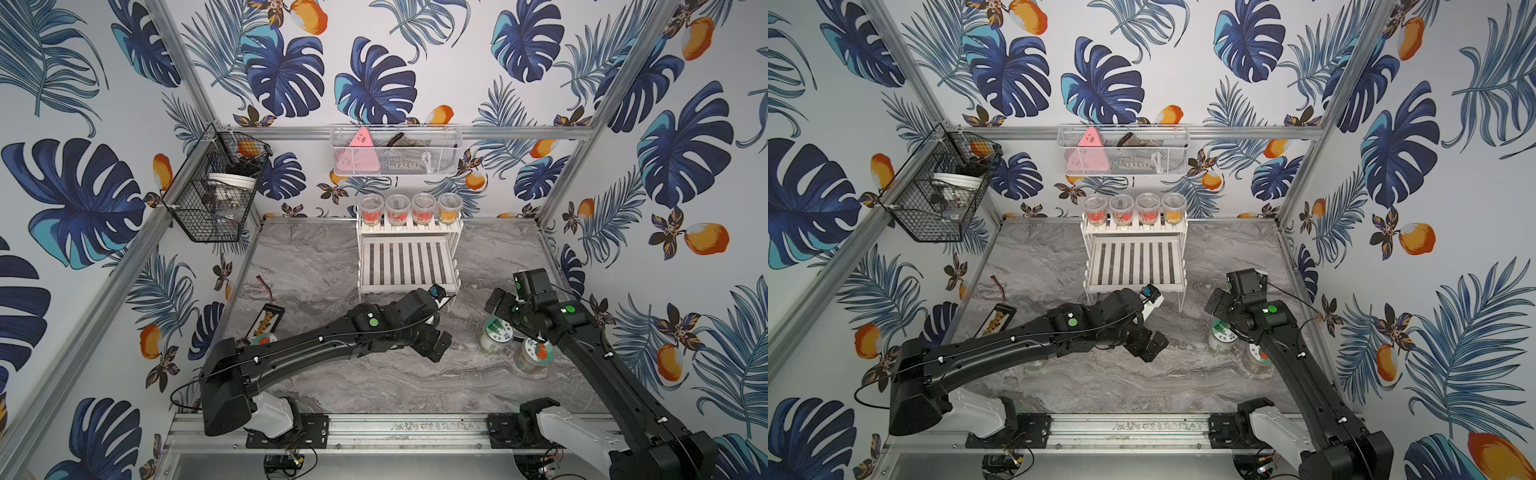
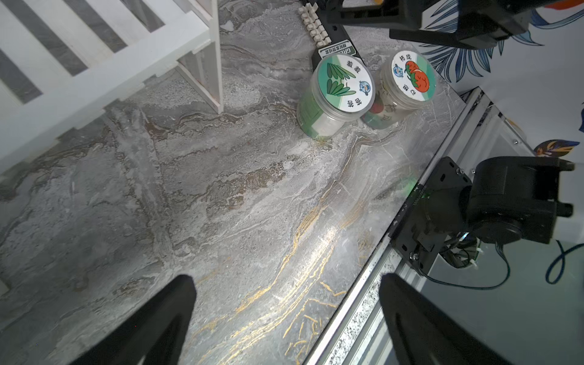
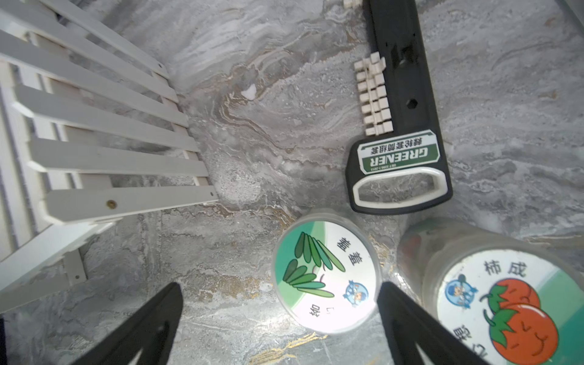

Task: Place the seed container on the shelf
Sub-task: Move the seed jar to the center of the board.

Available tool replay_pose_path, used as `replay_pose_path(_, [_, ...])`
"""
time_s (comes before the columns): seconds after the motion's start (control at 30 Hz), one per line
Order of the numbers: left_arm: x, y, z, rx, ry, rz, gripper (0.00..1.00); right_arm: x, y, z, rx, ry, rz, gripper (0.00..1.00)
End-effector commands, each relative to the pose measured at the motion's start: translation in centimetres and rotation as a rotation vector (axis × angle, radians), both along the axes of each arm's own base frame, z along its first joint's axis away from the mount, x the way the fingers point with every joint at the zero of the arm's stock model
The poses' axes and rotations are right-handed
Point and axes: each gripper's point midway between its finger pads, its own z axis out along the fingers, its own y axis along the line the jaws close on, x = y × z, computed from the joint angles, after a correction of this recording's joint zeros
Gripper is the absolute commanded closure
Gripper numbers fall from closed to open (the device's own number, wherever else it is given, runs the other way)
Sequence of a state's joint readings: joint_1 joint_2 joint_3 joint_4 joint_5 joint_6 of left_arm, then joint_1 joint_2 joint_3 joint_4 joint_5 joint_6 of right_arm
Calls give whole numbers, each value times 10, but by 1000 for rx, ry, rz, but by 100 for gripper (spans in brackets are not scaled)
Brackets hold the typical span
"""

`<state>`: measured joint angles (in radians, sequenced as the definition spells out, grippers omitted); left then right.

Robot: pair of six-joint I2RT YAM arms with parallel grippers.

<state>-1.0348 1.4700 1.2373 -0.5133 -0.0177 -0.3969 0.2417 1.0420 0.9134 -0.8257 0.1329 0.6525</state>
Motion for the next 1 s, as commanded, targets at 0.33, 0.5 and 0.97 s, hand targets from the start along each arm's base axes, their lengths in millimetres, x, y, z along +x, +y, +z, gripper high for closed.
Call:
replay_pose_path(0.33, [9,-5,-12,34,-13,30,1,-14,-2,-50,13,146,-21,0])
replay_pose_path(0.5, [10,-3,-15,51,-12,43,1,-8,21,-49,58,146,163,0])
replay_pose_path(0.97, [16,11,-26,82,-16,126,1,-23,130,-21,262,19,607,0])
